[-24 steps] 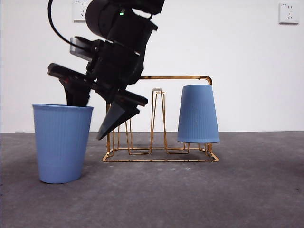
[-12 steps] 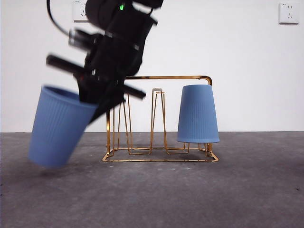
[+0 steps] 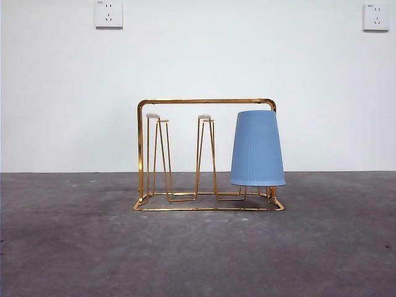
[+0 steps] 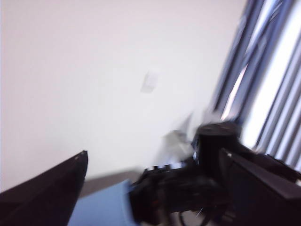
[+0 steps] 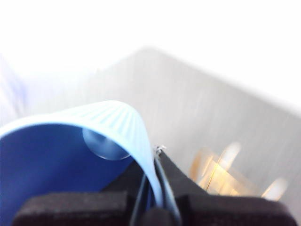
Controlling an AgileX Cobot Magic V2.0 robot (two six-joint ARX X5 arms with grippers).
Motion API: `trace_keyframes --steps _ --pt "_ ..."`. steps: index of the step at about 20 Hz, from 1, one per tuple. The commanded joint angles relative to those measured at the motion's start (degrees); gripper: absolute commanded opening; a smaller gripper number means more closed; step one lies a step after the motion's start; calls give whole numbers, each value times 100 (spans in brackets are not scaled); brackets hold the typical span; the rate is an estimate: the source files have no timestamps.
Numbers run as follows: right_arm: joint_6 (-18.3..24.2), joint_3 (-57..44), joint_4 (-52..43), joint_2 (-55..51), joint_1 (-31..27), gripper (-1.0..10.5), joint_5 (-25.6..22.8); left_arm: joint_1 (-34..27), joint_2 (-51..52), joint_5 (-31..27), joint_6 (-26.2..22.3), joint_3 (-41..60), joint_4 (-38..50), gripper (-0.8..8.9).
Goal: Pick up cup 1,put cup 1 in the cup rack,pick up cup 2,put cup 2 in the cup rack
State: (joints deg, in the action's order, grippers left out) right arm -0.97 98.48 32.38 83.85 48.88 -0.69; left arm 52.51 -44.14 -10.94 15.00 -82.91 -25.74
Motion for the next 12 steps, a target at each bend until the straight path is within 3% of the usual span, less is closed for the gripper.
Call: trace_keyframes --steps 1,7,12 --pt "273 -7 -273 -669 17 -16 -44 -7 -26 354 -70 31 555 467" --pt "693 -7 -785 -1873 17 -16 -15 -7 -350 1552 35 31 1613 468" --pt "876 -7 -1158 -2457 20 -16 555 -7 -833 2358 341 33 2446 468"
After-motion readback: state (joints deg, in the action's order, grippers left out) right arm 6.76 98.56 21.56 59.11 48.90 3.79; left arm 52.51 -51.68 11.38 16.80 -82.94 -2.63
